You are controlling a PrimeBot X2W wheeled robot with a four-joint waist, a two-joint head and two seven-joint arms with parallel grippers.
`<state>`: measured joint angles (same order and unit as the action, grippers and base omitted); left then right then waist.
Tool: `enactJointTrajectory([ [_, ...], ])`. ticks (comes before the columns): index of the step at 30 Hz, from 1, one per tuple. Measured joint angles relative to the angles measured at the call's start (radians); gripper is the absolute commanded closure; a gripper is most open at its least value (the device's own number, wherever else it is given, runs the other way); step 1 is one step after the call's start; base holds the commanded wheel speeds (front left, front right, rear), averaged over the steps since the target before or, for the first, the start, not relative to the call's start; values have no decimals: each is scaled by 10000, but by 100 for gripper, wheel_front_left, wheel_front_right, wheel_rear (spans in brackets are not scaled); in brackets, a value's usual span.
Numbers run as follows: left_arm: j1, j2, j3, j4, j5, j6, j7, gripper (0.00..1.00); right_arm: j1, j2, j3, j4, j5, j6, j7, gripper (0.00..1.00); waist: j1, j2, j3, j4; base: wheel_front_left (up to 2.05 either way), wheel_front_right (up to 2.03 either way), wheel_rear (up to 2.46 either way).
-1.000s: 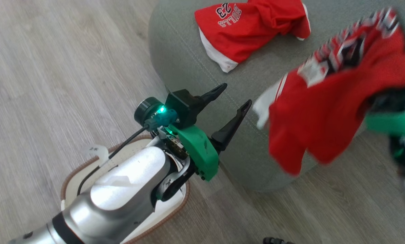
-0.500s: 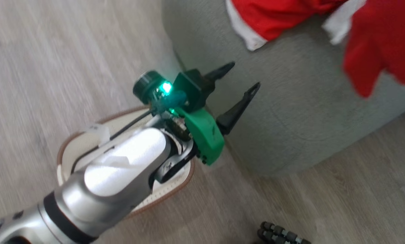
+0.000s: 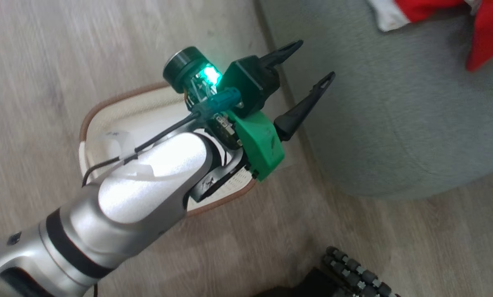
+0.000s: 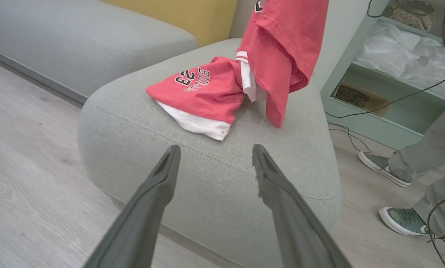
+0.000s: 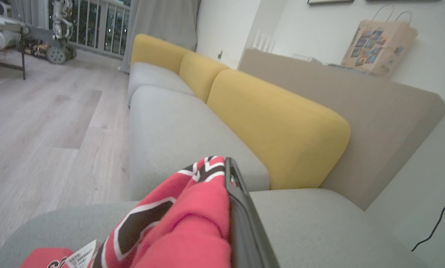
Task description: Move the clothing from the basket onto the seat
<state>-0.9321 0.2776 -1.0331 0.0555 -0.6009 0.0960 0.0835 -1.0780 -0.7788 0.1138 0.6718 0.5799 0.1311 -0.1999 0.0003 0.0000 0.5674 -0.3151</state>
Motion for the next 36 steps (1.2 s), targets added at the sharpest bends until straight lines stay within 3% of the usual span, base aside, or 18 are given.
enactJointTrajectory([
  [4,-170,-48,-25,6,138,-46,-73,0,-278,-17,458,848,-169,0,209,100,0,0,472,380,0,0,0],
  [8,-295,-127,-50,98,169,-48,-242,0,-530,178,909,1762,-167,0,675,92,0,0,777,737,0,0,0],
  [11,-295,-190,-52,196,169,-50,-345,0,-593,399,1480,2412,-58,0,1737,100,0,0,866,928,0,0,0],
  [17,-295,-295,-59,368,169,-79,-514,0,-581,545,2113,2920,654,0,3329,100,-3,0,733,1007,0,0,0],
  [19,-294,-313,-73,420,167,-79,-575,0,-578,493,2247,3085,849,0,3762,56,-3,0,666,999,0,0,0],
  [20,-294,-316,-82,451,167,-79,-589,0,-578,489,2326,3147,963,0,3990,10,-3,0,631,988,0,0,0],
  [21,-294,-316,-88,458,165,-79,-589,0,-578,489,2422,3175,1074,0,4161,0,-3,0,605,974,0,0,0],
  [32,-220,-328,-148,807,-65,-90,-842,0,-563,339,3404,2907,1718,0,4322,0,-3,0,-2,791,0,0,0],
  [36,97,-314,-127,934,-291,-92,-1053,0,-498,207,3797,2481,2357,0,4857,0,-3,0,-540,710,0,0,0],
])
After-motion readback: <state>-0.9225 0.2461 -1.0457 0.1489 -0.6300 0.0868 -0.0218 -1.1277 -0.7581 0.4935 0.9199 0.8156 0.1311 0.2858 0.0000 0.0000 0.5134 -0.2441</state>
